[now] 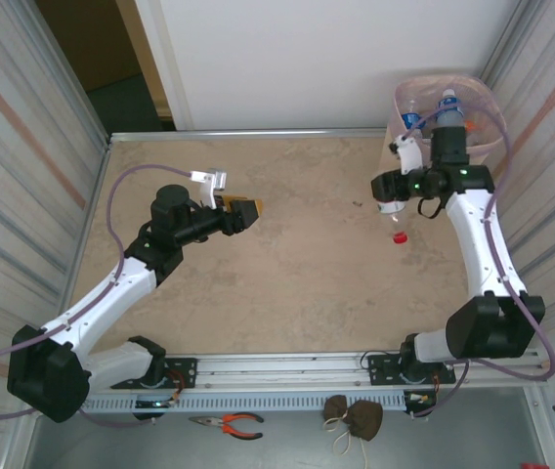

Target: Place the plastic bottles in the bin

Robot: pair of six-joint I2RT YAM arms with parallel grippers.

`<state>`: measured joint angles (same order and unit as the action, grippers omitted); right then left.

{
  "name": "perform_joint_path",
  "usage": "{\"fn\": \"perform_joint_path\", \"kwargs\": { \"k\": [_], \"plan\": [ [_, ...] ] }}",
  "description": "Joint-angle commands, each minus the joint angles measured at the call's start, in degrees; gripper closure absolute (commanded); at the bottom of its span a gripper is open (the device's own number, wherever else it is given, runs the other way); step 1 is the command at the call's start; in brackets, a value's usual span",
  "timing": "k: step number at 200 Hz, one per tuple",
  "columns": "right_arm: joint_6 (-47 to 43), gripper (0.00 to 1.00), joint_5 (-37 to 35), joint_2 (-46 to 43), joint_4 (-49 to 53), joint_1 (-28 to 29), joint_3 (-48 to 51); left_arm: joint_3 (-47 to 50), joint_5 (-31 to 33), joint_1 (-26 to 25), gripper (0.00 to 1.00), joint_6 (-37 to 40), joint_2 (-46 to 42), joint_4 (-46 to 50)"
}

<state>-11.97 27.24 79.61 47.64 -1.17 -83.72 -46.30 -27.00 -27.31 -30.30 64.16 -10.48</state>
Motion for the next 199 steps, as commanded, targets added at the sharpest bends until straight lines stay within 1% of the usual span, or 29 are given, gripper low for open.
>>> {"fn": "perform_joint_path", "kwargs": {
  "k": [1,20,62,87,91,115,153,179,199],
  "plan": [
    [6.3,0.47,8.0,-2.2,-1.2,-3.0,-5.8,-0.3,-0.1,0.5,0.34,-0.3,-1.1,-0.8],
    [9.1,0.47,11.2,-1.7,-3.8,-6.0,-11.2,-0.3,-0.3,0.5,0.34,-0.3,-0.9,-0.9],
    [16.6,0.48,13.7,1.7,-11.2,-12.2,-21.5,-0.4,-0.2,0.6,0.34,0.0,-0.8,-0.9],
    [21.8,0.49,13.3,3.5,-18.3,-15.5,-23.2,-0.3,0.0,0.6,0.34,0.2,-0.7,-0.9],
    [22.6,0.49,13.2,4.0,-19.3,-16.1,-25.3,-0.3,0.0,0.6,0.34,0.2,-0.7,-0.9],
    [26.8,0.51,12.6,7.5,-23.3,-18.7,-29.1,-0.5,0.0,0.7,0.34,0.2,-0.3,-1.0],
    [27.8,0.51,11.5,15.2,-23.0,-19.5,-36.6,-1.6,-1.0,1.2,0.33,0.1,1.6,-1.5],
    [27.5,0.52,9.4,20.4,-20.5,-19.4,-40.5,-2.1,-1.4,1.4,0.33,-0.2,2.5,-2.3],
    [25.7,0.52,8.3,23.8,-18.2,-19.1,-42.7,-2.2,-1.3,1.5,0.34,-0.2,2.7,-2.3]
  ]
}}
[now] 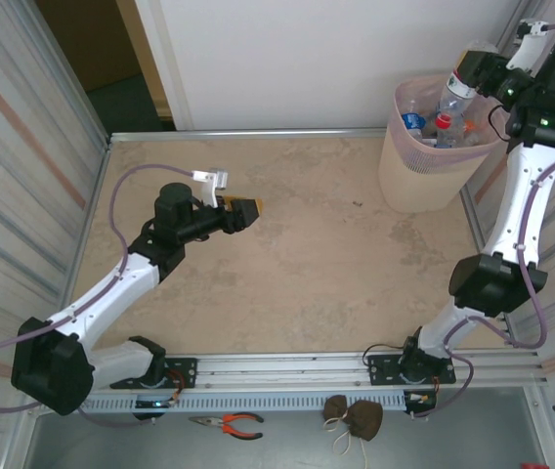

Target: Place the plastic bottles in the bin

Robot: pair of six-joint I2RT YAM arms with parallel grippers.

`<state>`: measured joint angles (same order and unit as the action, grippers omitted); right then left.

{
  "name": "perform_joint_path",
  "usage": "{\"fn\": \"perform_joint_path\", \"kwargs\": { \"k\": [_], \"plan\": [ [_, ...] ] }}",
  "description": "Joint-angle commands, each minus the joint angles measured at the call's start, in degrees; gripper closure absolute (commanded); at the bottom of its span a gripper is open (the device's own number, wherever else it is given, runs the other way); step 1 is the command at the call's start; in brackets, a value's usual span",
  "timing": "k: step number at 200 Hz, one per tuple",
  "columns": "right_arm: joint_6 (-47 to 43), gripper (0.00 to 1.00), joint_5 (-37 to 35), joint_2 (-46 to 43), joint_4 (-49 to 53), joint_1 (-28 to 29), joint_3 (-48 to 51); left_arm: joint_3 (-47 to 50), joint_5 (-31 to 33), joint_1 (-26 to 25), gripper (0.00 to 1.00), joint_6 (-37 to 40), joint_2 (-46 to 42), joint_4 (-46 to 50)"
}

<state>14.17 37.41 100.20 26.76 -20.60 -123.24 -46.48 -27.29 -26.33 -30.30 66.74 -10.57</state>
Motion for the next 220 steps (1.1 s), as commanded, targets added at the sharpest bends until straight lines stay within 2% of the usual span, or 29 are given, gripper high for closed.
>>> {"fn": "perform_joint_path", "kwargs": {
  "k": [1,34,104,135,178,220],
  "plan": [
    [-0.5,0.52,-1.9,3.4,2.9,0.4,-3.3,-2.0,-1.0,0.6,0.33,-0.2,0.1,-2.2],
    [-5.6,0.53,-4.9,9.3,10.9,2.0,-8.7,-2.1,-1.0,0.9,0.34,-0.3,0.2,-2.2],
    [-14.1,0.52,-13.5,17.8,20.5,6.2,-10.9,-2.0,-0.7,1.0,0.34,0.3,-1.4,-0.3],
    [-15.1,0.46,-16.3,20.9,21.8,7.5,-12.8,-2.0,-0.3,1.1,0.33,0.5,-2.2,0.3],
    [-14.2,0.3,-20.0,21.1,20.2,8.2,-16.4,-2.1,0.0,1.1,0.33,0.6,-3.0,0.7],
    [-13.8,0.27,-22.6,18.4,17.3,8.9,-17.8,-1.9,0.1,1.2,0.33,0.7,-3.5,0.9]
  ]
}}
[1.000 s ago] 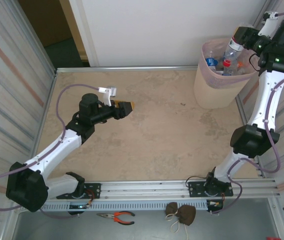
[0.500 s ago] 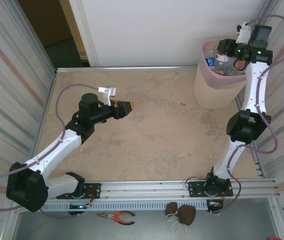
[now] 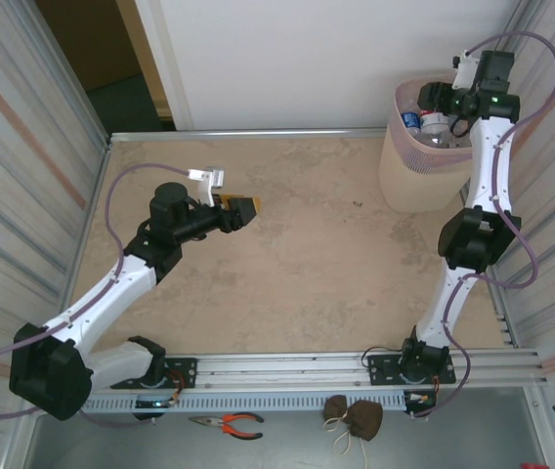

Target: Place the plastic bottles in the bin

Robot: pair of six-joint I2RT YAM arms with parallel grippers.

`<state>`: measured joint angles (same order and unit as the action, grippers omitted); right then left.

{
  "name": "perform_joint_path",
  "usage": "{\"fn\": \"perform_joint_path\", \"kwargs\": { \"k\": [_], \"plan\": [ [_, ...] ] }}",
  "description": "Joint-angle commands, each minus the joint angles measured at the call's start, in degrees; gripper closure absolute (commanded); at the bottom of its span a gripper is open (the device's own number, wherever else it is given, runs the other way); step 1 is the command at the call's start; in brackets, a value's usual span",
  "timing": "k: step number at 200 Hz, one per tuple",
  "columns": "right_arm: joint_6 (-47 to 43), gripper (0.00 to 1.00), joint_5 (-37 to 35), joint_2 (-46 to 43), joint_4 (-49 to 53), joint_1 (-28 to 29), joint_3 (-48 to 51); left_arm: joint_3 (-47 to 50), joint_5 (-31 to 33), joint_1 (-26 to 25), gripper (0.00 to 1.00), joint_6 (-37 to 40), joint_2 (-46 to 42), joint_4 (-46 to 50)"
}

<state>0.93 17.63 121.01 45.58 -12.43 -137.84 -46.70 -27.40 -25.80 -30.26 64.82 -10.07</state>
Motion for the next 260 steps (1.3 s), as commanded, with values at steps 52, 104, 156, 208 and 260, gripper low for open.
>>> {"fn": "perform_joint_path", "kwargs": {
  "k": [52,104,156,208,260],
  "plan": [
    [-2.9,0.36,-3.9,-5.0,-0.4,2.2,-3.0,-1.4,0.3,0.7,0.33,0.7,-2.3,0.7],
    [-4.2,0.54,-3.5,-6.0,0.1,2.4,4.2,-0.6,0.4,0.7,0.34,0.5,-2.9,0.5],
    [-3.7,0.58,-4.4,-7.4,-4.6,2.0,14.3,-0.4,0.6,0.7,0.33,0.8,-3.1,1.0],
    [-3.3,0.57,-4.6,-9.8,-5.6,2.1,13.8,-0.4,0.8,0.7,0.33,0.6,-3.3,1.0],
    [-2.9,0.53,-3.6,-16.6,-5.1,2.2,15.3,-0.6,1.2,0.7,0.33,1.7,-3.2,2.1]
  ]
}}
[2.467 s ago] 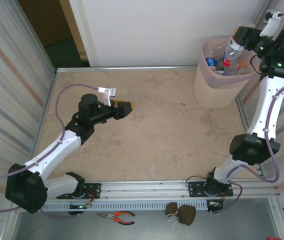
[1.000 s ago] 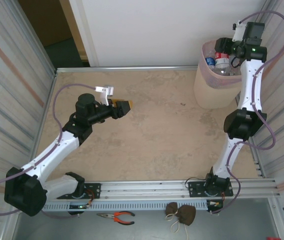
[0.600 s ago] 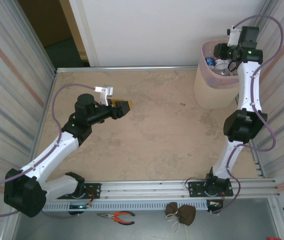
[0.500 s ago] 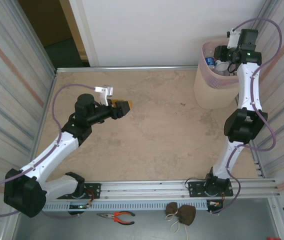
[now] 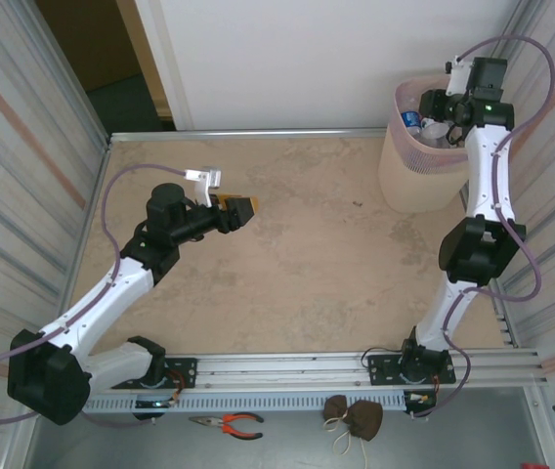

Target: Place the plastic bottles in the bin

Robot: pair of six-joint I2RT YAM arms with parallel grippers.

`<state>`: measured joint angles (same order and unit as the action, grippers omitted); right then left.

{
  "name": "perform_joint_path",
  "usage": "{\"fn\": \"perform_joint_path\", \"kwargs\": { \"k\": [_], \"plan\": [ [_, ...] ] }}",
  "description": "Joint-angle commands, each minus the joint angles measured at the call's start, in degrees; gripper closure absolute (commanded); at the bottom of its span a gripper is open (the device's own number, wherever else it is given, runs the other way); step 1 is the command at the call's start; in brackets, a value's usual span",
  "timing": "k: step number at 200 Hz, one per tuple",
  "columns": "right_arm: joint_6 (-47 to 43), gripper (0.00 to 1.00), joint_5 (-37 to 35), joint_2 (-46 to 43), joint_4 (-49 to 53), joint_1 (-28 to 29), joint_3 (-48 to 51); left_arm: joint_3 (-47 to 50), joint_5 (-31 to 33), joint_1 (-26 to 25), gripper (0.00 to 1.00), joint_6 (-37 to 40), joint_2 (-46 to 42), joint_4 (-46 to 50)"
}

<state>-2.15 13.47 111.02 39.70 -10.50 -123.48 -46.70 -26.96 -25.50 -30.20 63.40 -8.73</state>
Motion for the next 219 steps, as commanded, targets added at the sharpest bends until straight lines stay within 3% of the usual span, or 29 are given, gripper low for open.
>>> {"fn": "perform_joint_path", "kwargs": {
  "k": [1,55,84,120,142,196,219],
  "plan": [
    [0.2,0.53,0.6,-6.9,0.7,0.2,1.1,-0.7,0.8,0.5,0.33,1.8,-1.7,0.8],
    [1.5,0.46,1.5,-23.3,-4.6,0.2,20.9,-0.9,1.1,5.0,0.32,6.7,-1.9,7.9],
    [2.5,0.34,1.6,-32.9,-6.8,0.1,33.1,-1.2,2.7,9.6,0.29,11.9,-2.6,13.8],
    [2.4,0.21,0.4,-43.7,-9.8,-0.1,48.3,0.8,5.9,16.5,0.02,14.9,-3.5,17.0],
    [3.4,0.0,-1.3,-48.8,-13.9,-0.2,57.9,2.5,9.0,19.6,0.01,16.6,-3.9,17.3],
    [4.5,0.01,-3.9,-51.6,-30.1,0.0,78.6,6.9,21.5,20.4,0.01,24.1,-3.9,15.4],
    [5.0,0.01,-5.7,-49.1,-41.4,0.3,87.0,11.3,24.5,20.4,0.01,27.3,-4.0,9.2]
  ]
}}
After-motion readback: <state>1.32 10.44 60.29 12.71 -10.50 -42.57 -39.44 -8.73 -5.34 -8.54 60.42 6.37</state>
